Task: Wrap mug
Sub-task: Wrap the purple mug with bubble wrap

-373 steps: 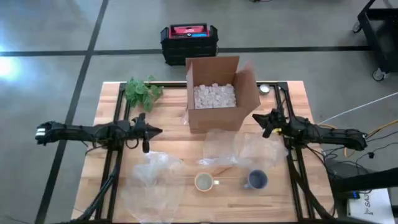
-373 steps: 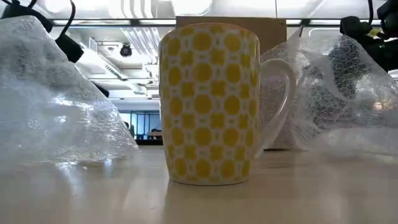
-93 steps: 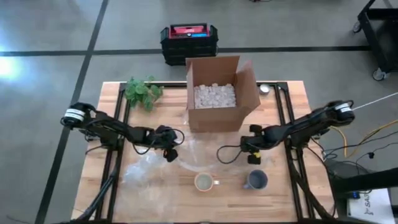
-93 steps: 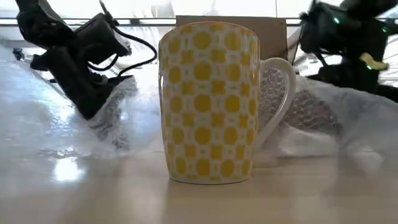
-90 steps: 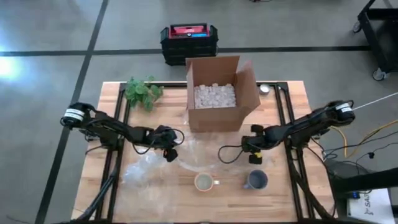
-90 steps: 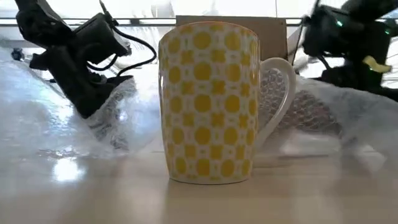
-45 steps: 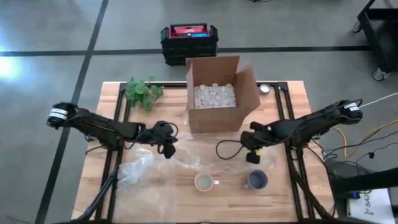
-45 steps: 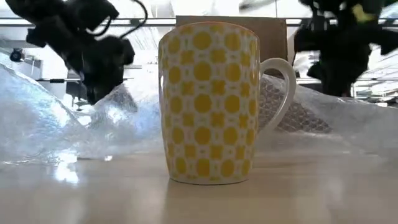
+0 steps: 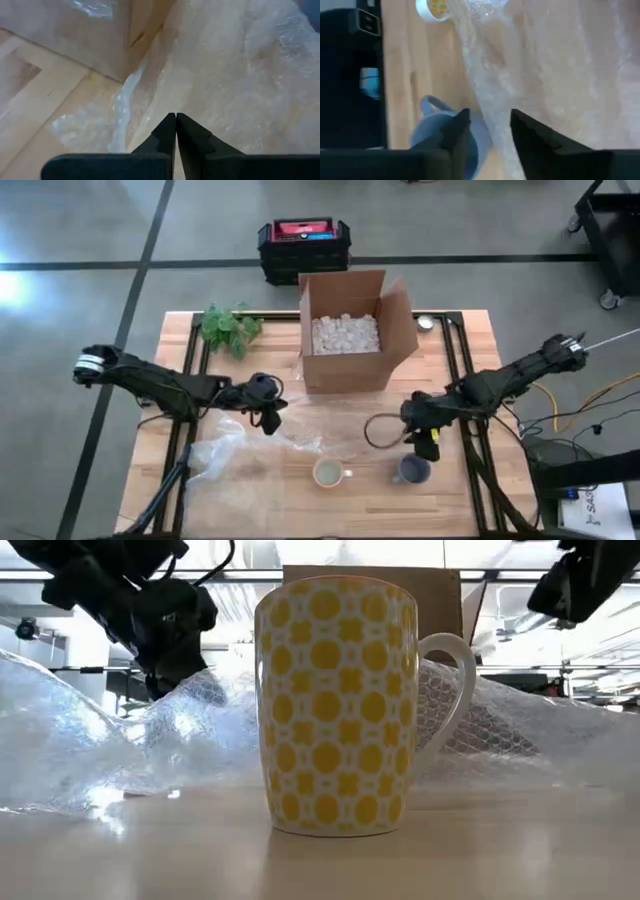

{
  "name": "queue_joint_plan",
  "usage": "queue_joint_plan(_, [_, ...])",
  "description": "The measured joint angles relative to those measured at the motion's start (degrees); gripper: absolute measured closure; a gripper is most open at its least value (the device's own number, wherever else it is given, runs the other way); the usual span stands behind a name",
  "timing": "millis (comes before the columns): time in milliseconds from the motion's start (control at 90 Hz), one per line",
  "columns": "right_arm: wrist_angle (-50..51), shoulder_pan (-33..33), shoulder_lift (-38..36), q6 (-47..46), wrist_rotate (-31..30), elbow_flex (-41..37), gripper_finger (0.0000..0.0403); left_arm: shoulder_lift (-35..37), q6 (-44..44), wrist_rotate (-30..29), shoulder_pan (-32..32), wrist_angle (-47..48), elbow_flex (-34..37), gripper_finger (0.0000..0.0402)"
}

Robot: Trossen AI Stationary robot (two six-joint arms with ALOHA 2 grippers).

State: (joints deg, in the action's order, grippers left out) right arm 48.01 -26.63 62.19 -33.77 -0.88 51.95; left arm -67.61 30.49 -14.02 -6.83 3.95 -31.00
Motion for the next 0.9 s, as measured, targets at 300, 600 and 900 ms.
queue_joint_plan(300, [2.94,-7.37,5.91,-1.17,-0.68,-1.04,0.0179,-0.75,-0.83,0.00,0.00,-0.52,0.00,0.0401])
queue_joint_plan(600, [2.87,-7.24,14.47,0.29,-0.57,-1.51,0.0238,-0.77,-1.52,-0.04,0.00,-0.92,0.00,0.0402])
queue_joint_plan(900, [3.99,-7.22,17.07,1.82,-0.52,-0.99,0.0391,-0.77,-1.54,-0.13,0.00,-1.38,0.00,0.0402])
